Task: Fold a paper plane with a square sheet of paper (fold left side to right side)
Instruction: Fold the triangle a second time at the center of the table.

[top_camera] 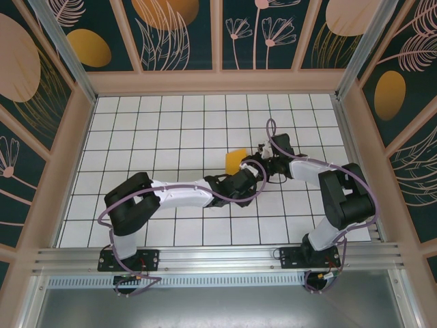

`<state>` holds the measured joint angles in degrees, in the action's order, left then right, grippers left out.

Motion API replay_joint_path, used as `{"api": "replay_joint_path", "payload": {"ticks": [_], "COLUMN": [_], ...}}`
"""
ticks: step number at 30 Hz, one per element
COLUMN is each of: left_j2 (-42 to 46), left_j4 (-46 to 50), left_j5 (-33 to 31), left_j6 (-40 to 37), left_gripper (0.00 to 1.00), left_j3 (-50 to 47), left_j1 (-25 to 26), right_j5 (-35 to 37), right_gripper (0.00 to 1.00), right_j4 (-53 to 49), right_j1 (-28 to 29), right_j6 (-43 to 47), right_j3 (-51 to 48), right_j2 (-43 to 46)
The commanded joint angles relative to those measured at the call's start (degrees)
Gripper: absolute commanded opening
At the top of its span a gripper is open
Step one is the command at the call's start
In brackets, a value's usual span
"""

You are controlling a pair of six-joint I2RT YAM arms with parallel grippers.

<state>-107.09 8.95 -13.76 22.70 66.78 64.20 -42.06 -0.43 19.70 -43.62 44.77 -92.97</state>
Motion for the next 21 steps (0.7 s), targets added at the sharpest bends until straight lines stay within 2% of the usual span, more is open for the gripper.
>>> {"api": "replay_joint_path", "payload": {"ticks": [1, 7, 12, 19, 21], "left_j2": [0.5, 0.5, 0.8, 1.0, 1.1], "left_j4": [1.2, 1.4, 1.8, 3.8, 4.4], "left_j5": [0.5, 0.5, -0.1, 1.0, 1.8], "left_j6": [-0.3, -0.3, -0.1, 0.1, 0.4], "left_gripper": [0.44, 0.2, 0.05, 0.0, 0.0], "left_j3": [1.4, 1.5, 1.6, 2.8, 3.0], "left_j1": [0.5, 0.4, 0.4, 0.4, 0.1], "right_j5": [0.3, 0.4, 0.7, 1.4, 2.3], "right_gripper": [0.39, 0.39, 0.39, 0.42, 0.47], "right_j4": [-1.2, -1.5, -2.1, -3.8, -4.5], "right_j1": [0.4, 0.4, 0.4, 0.5, 0.1], "right_j6": [0.7, 1.1, 1.9, 3.9, 4.4], "right_j3": [1.0, 1.0, 1.0, 1.8, 1.6], "right_j2": [-0.6, -0.5, -0.5, 0.8, 2.2]}}
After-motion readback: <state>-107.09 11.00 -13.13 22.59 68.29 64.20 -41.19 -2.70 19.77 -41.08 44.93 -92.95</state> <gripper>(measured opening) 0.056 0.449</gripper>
